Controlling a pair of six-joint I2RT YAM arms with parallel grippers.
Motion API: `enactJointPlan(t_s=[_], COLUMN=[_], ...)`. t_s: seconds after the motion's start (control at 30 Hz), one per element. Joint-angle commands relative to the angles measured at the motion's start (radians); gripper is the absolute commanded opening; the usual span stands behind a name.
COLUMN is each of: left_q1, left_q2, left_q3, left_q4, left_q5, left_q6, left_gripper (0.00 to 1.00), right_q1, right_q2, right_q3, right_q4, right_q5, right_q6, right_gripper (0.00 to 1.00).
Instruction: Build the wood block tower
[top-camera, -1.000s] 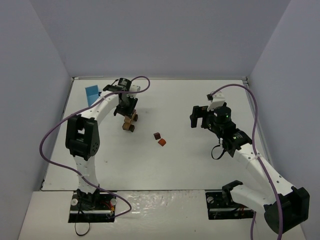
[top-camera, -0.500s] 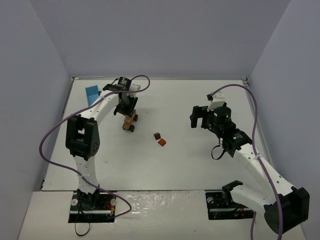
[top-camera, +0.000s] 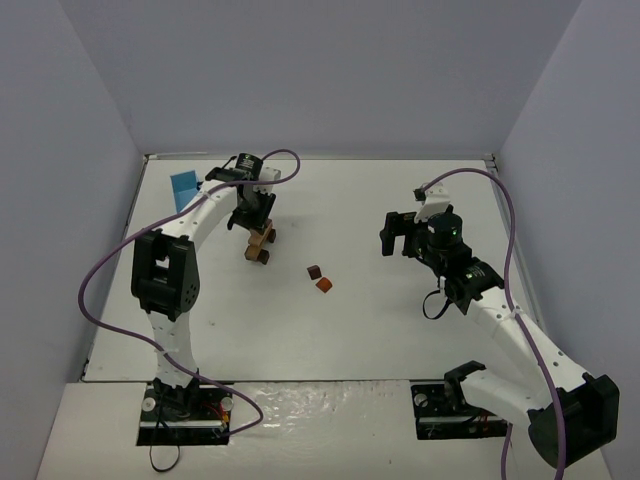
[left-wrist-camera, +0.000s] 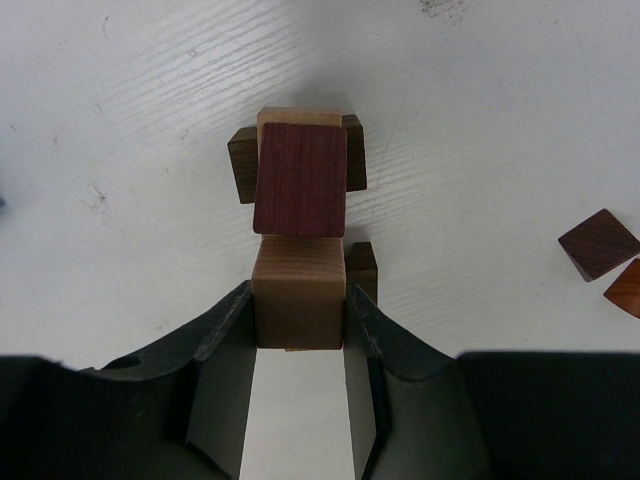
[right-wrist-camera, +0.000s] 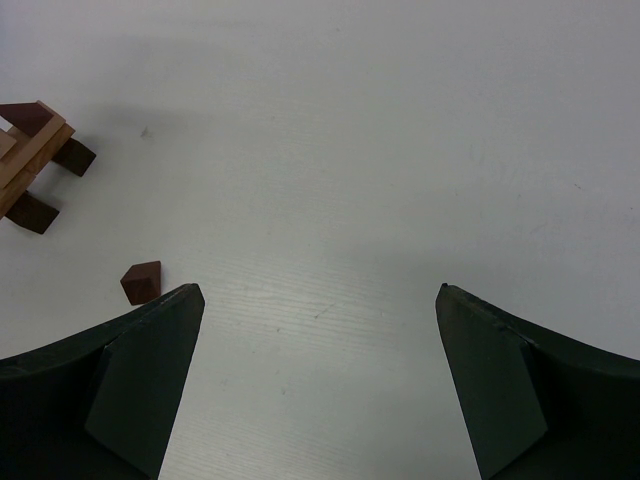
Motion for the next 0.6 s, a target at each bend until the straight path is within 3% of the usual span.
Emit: enactJointPlan(t_s=[0.0, 0.57], left_q1=[0.007, 0.007], left_q2=[-0.022, -0.009], left_q3=[0.053, 0.064], left_q4=[-0.005, -0.004], left_q5=[-0.005, -0.002], left_q6=[0.004, 0.001], left_gripper=[0.23, 0.24], right_q1=[-0.007, -0.007], right_q2=[-0.009, -0.014], right_q3=[0.027, 0.022], right_q4=[0.072, 0.071], right_q5=[0.024, 0.024], right_q6=[-0.008, -0.008], right_gripper=[1.00, 1.00])
